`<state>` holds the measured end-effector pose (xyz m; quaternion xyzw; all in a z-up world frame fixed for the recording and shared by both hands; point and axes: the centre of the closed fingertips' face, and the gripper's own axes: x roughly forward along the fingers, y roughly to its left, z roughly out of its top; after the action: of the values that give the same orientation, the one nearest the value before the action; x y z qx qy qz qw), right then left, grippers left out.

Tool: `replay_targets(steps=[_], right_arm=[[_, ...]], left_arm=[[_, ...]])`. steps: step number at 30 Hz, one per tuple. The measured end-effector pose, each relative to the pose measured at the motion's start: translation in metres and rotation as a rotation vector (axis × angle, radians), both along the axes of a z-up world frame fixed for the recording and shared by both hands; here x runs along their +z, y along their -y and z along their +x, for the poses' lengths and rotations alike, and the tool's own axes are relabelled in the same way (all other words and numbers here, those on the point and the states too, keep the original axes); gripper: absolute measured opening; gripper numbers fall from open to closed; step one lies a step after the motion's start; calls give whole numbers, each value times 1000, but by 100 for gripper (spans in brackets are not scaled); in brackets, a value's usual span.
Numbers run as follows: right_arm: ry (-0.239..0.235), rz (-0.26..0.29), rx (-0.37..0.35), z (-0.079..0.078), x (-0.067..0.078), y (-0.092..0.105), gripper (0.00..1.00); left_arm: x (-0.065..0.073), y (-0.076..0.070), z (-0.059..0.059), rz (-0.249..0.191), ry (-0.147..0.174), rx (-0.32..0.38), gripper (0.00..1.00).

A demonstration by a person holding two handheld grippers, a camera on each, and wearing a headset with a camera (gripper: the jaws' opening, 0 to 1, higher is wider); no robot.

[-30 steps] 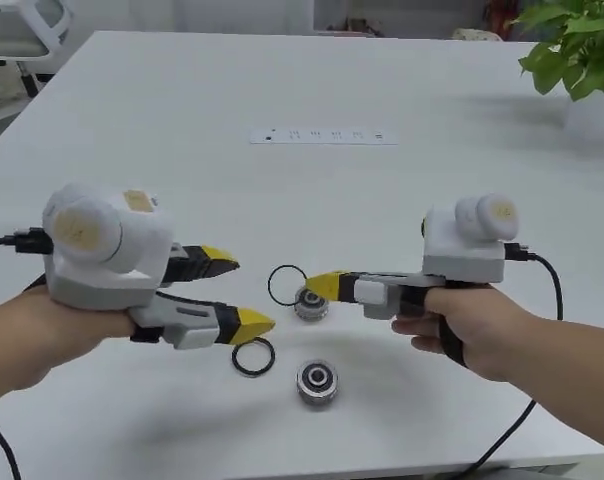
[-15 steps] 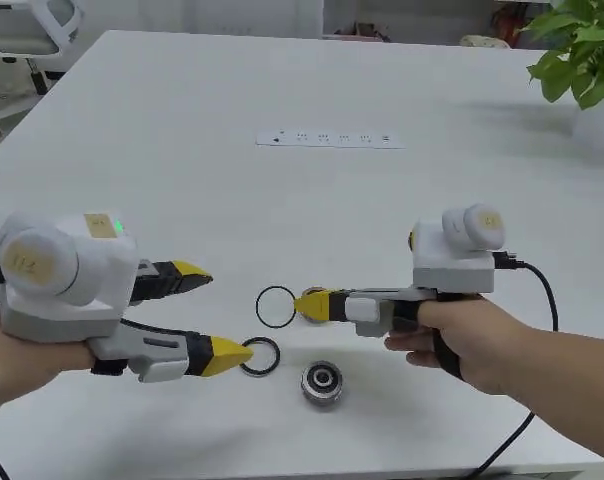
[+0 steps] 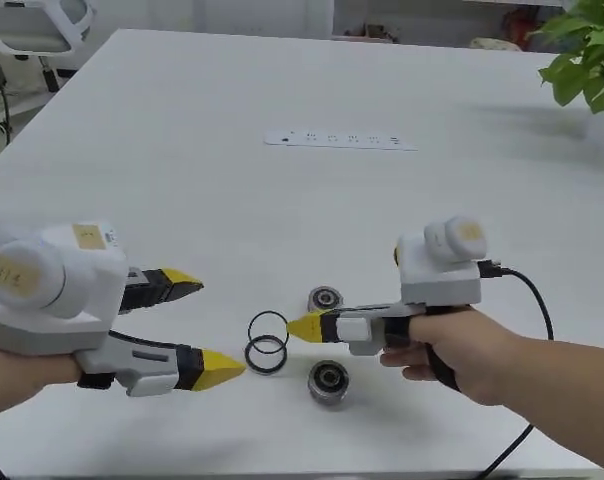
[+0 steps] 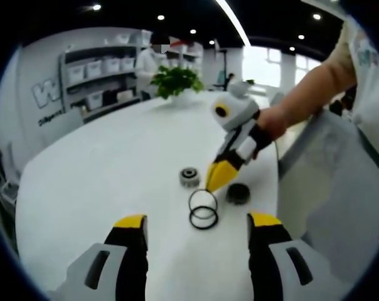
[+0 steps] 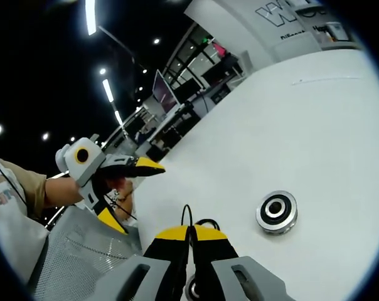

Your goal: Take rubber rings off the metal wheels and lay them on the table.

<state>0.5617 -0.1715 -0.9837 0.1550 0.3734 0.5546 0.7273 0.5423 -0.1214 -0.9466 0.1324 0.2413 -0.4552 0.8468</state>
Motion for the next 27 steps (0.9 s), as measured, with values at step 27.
replay_targets(steps=[27], right_arm=[[9,-91,27,-4,-22,-2,2]], left_arm=[[-8,-4,-4,0,-20,17,64]])
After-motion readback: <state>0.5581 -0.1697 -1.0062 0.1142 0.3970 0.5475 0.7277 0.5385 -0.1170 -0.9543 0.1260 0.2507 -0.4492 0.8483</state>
